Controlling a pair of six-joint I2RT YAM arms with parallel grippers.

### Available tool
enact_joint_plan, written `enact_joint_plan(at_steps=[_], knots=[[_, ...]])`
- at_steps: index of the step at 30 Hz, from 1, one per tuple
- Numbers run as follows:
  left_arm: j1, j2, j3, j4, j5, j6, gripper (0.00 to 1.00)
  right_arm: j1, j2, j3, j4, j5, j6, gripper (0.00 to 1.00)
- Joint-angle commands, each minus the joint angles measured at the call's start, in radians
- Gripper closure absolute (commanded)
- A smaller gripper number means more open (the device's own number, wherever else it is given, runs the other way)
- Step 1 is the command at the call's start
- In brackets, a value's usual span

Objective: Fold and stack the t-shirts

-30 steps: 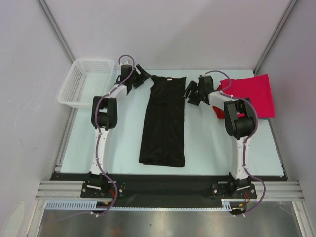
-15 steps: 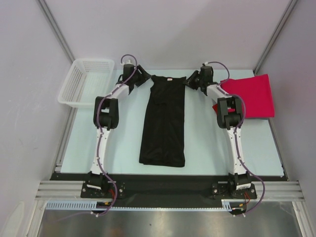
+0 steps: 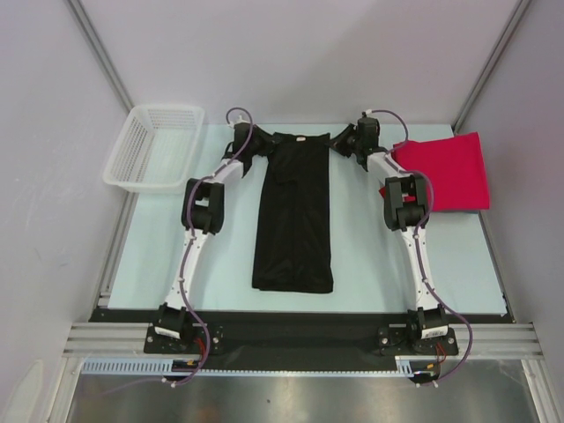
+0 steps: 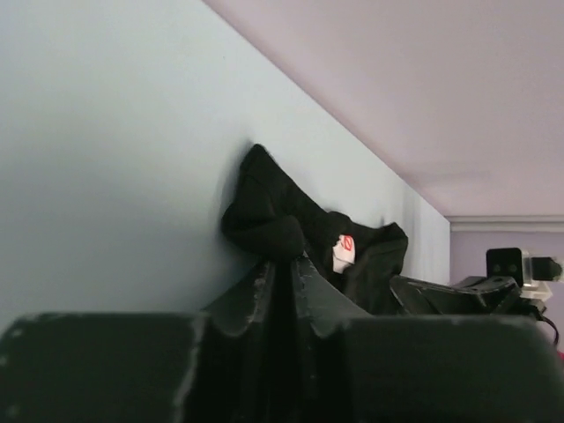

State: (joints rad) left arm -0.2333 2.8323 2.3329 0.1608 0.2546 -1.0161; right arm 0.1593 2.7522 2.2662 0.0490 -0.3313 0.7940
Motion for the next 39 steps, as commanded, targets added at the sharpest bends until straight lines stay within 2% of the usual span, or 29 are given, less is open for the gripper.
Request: enact_joint_plan(at_steps=[1, 3, 4, 5, 6, 7, 8, 11, 14, 15, 16, 18, 19, 21, 22, 24, 25, 26, 28, 30, 31, 34, 39], knots=[[0.002, 0.021, 0.04, 0.097, -0.107, -0.07, 0.87, -0.007, 0.054, 0.032, -0.017, 0.005, 0.004, 1.0], [0.011, 0.019, 0.042, 0.132, -0.147, -0.075, 0.89, -0.007, 0.049, 0.029, -0.012, -0.008, 0.011, 1.0], [0.014, 0.018, 0.04, 0.175, -0.187, -0.079, 0.88, -0.006, 0.047, 0.026, -0.008, -0.014, 0.014, 0.95], [0.017, 0.021, 0.043, 0.204, -0.204, -0.076, 0.71, -0.006, 0.044, 0.02, 0.003, -0.029, 0.017, 0.86], [0.017, 0.022, 0.049, 0.224, -0.221, -0.055, 0.59, -0.004, 0.035, 0.01, 0.003, -0.032, 0.02, 0.64], [0.018, 0.029, 0.093, 0.218, -0.242, -0.039, 0.47, -0.003, 0.029, 0.001, 0.005, -0.034, 0.019, 0.55], [0.02, 0.038, 0.117, 0.212, -0.247, -0.021, 0.27, 0.002, 0.02, -0.007, 0.003, -0.038, 0.016, 0.5], [0.029, 0.009, 0.111, 0.2, -0.221, 0.039, 0.05, 0.008, -0.025, -0.046, -0.009, -0.048, -0.012, 0.45], [0.04, -0.118, -0.047, 0.21, -0.16, 0.088, 0.04, 0.013, -0.098, -0.126, -0.021, -0.054, -0.035, 0.44], [0.043, -0.214, -0.1, 0.194, -0.15, 0.123, 0.04, 0.011, -0.127, -0.151, -0.023, -0.055, -0.036, 0.44], [0.043, -0.261, -0.207, 0.168, -0.15, 0.145, 0.04, 0.013, -0.179, -0.216, -0.024, -0.057, -0.048, 0.44], [0.043, -0.368, -0.304, 0.078, -0.15, 0.224, 0.03, 0.022, -0.253, -0.29, -0.032, -0.048, -0.065, 0.44], [0.042, -0.475, -0.411, 0.05, -0.155, 0.246, 0.03, 0.028, -0.287, -0.378, -0.038, -0.04, -0.075, 0.44], [0.042, -0.583, -0.539, 0.007, -0.17, 0.275, 0.03, 0.045, -0.408, -0.483, -0.044, -0.002, -0.104, 0.43], [0.042, -0.7, -0.678, -0.01, -0.166, 0.28, 0.03, 0.052, -0.454, -0.532, -0.078, 0.008, -0.11, 0.43], [0.04, -0.813, -0.824, -0.021, -0.143, 0.281, 0.03, 0.081, -0.58, -0.701, -0.084, 0.044, -0.124, 0.43], [0.038, -0.865, -0.957, -0.026, -0.138, 0.28, 0.03, 0.091, -0.624, -0.761, -0.081, 0.057, -0.128, 0.43], [0.032, -0.97, -1.025, -0.026, -0.132, 0.277, 0.03, 0.101, -0.666, -0.895, -0.081, 0.092, -0.127, 0.43], [0.023, -1.06, -1.212, -0.043, -0.124, 0.277, 0.04, 0.126, -0.804, -1.043, -0.014, 0.103, -0.113, 0.43], [0.006, -1.186, -1.329, -0.049, -0.112, 0.274, 0.05, 0.141, -0.937, -1.236, 0.011, 0.112, -0.089, 0.44], [-0.001, -1.229, -1.431, -0.05, -0.095, 0.277, 0.05, 0.167, -0.981, -1.292, 0.024, 0.113, -0.084, 0.44], [-0.034, -1.362, -1.61, -0.072, -0.068, 0.29, 0.07, 0.229, -1.144, -1.47, 0.011, 0.155, -0.065, 0.46], [-0.106, -1.573, -1.831, -0.102, -0.045, 0.29, 0.07, 0.4, -1.353, -1.683, -0.018, 0.253, 0.013, 0.47]])
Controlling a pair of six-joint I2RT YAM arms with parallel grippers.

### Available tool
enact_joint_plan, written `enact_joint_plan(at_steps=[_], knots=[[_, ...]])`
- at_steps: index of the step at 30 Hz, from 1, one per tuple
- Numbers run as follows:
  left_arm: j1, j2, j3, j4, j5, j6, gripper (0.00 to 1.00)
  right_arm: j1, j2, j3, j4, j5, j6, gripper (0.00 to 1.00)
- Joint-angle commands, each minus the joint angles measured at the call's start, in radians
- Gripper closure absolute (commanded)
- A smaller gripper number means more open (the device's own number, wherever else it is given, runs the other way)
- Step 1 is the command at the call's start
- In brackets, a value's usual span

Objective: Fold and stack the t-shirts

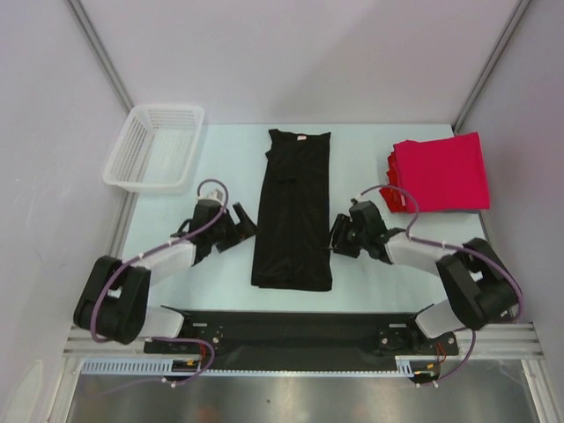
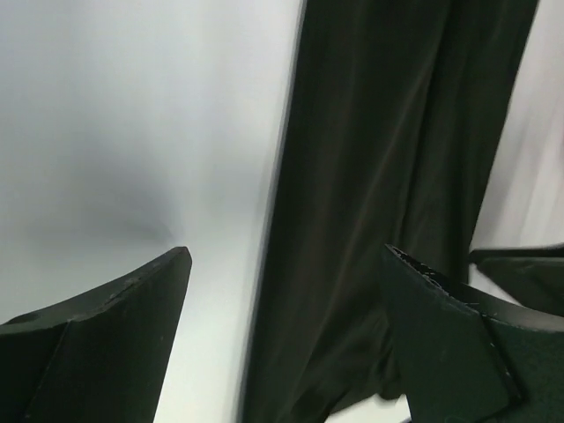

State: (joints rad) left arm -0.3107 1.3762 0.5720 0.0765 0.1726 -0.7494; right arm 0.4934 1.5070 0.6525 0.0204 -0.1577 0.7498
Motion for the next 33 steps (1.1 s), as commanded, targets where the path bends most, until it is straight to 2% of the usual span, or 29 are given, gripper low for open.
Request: enact_joint_plan(at_steps=[1, 3, 5, 7, 10, 14, 22, 25, 26, 29, 33], knots=[[-0.036, -0.187, -0.125, -0.026, 0.039, 0.022, 0.08, 0.091, -0.14, -0.132, 0.004, 0.107, 0.097, 0.47], [-0.053, -0.25, -0.174, -0.049, 0.031, 0.019, 0.08, 0.182, -0.246, -0.177, -0.01, 0.151, 0.131, 0.47], [-0.057, -0.365, -0.247, -0.069, 0.036, 0.016, 0.1, 0.276, -0.322, -0.198, -0.106, 0.272, 0.175, 0.47], [-0.057, -0.387, -0.276, -0.101, 0.045, 0.015, 0.11, 0.307, -0.344, -0.198, -0.144, 0.291, 0.195, 0.47], [-0.059, -0.445, -0.325, -0.1, 0.068, -0.004, 0.17, 0.364, -0.343, -0.191, -0.195, 0.326, 0.224, 0.51], [-0.06, -0.465, -0.366, -0.096, 0.102, -0.021, 0.2, 0.445, -0.337, -0.186, -0.224, 0.372, 0.273, 0.67], [-0.091, -0.447, -0.402, -0.032, 0.145, -0.018, 0.24, 0.6, -0.271, -0.134, -0.293, 0.454, 0.327, 0.69], [-0.102, -0.421, -0.399, -0.03, 0.136, 0.01, 0.28, 0.64, -0.281, -0.143, -0.281, 0.469, 0.348, 0.65], [-0.103, -0.414, -0.4, -0.027, 0.14, 0.013, 0.29, 0.642, -0.29, -0.148, -0.284, 0.475, 0.355, 0.57], [-0.108, -0.404, -0.409, -0.024, 0.145, 0.021, 0.35, 0.642, -0.346, -0.169, -0.283, 0.489, 0.375, 0.46], [-0.111, -0.408, -0.414, -0.023, 0.137, 0.03, 0.49, 0.637, -0.407, -0.191, -0.284, 0.494, 0.381, 0.41]])
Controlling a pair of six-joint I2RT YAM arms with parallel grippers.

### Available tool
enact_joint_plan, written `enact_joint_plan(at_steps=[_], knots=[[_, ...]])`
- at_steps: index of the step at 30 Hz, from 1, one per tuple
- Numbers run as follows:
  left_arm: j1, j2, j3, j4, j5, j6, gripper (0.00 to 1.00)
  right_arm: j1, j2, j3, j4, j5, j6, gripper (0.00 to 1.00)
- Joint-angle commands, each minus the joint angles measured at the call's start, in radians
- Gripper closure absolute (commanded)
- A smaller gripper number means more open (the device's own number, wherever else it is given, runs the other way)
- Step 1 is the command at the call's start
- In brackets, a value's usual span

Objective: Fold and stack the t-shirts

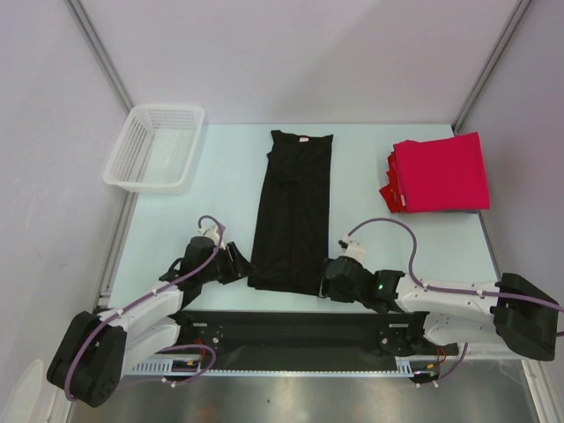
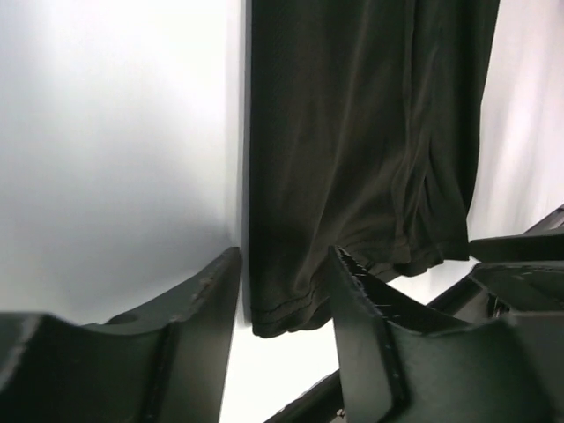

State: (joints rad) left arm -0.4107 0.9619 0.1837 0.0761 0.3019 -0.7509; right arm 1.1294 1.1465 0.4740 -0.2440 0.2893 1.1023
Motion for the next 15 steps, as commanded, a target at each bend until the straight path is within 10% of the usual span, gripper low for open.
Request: enact_joint_plan(at_steps=[1, 15], knots=[[-0.013, 0.001, -0.029, -0.019, 0.006, 0.03, 0.51, -0.003, -0.057, -0.02, -0.018, 0.045, 0.028, 0.41], [-0.025, 0.0, -0.082, 0.033, 0.016, 0.002, 0.64, -0.221, -0.157, -0.201, 0.202, -0.212, -0.032, 0.53]])
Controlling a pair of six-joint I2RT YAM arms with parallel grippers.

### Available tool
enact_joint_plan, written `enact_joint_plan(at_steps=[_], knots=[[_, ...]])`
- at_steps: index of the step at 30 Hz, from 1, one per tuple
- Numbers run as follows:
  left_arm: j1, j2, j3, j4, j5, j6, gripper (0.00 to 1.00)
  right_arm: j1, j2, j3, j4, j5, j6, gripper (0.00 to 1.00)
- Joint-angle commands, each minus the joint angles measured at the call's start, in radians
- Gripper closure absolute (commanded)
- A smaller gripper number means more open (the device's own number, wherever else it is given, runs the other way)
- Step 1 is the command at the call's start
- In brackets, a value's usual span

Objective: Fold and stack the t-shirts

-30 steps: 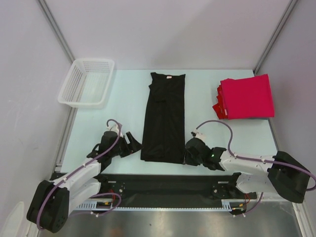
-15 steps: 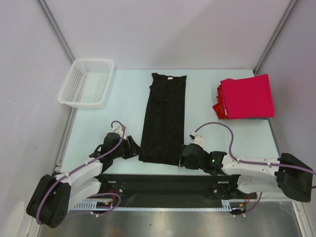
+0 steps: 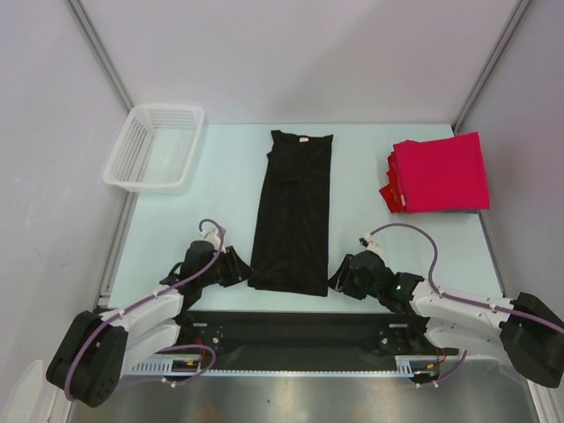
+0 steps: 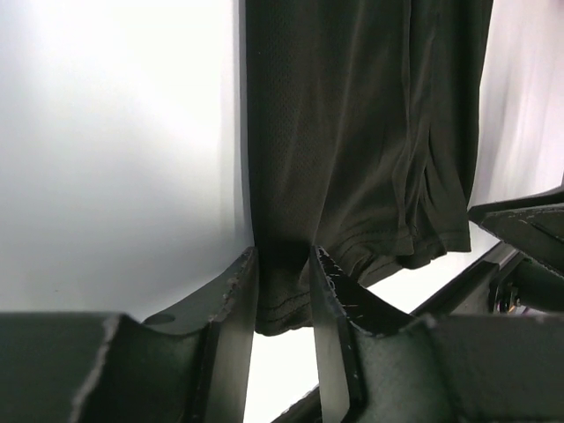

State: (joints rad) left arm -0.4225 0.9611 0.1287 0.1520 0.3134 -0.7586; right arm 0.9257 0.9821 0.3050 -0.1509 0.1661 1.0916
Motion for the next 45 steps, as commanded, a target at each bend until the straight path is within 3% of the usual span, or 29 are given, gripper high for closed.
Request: enact_joint_plan(at_steps=[1, 11, 18, 24, 25, 31, 35, 38, 45], knots=[[-0.013, 0.002, -0.028, -0.043, 0.006, 0.01, 0.65, -0.019, 0.015, -0.035, 0.123, -0.097, -0.022, 0.52], [-0.028, -0.042, -0.058, -0.043, 0.032, -0.013, 0.99, -0.042, 0.144, -0.058, 0.244, -0.188, -0.018, 0.62], [-0.077, -0.113, -0.09, -0.049, 0.05, -0.071, 1.0, -0.059, 0.084, -0.063, 0.185, -0.178, -0.024, 0.71], [-0.098, -0.203, -0.107, -0.117, 0.05, -0.09, 1.0, -0.071, -0.013, -0.055, 0.088, -0.177, -0.038, 0.93], [-0.098, -0.215, -0.107, -0.126, 0.052, -0.09, 0.99, -0.073, -0.017, -0.052, 0.074, -0.184, -0.039, 1.0], [-0.098, -0.239, -0.078, -0.144, 0.084, -0.099, 0.96, -0.07, -0.033, -0.034, 0.057, -0.203, -0.052, 1.0], [-0.098, -0.197, -0.06, -0.177, 0.085, -0.087, 0.73, -0.07, -0.033, -0.024, 0.056, -0.204, -0.055, 1.0], [-0.098, -0.179, -0.067, -0.18, 0.081, -0.088, 0.62, -0.068, -0.028, -0.029, 0.063, -0.206, -0.055, 1.0], [-0.101, -0.17, -0.08, -0.157, 0.085, -0.116, 0.59, -0.059, 0.004, -0.033, 0.102, -0.211, -0.052, 1.0]])
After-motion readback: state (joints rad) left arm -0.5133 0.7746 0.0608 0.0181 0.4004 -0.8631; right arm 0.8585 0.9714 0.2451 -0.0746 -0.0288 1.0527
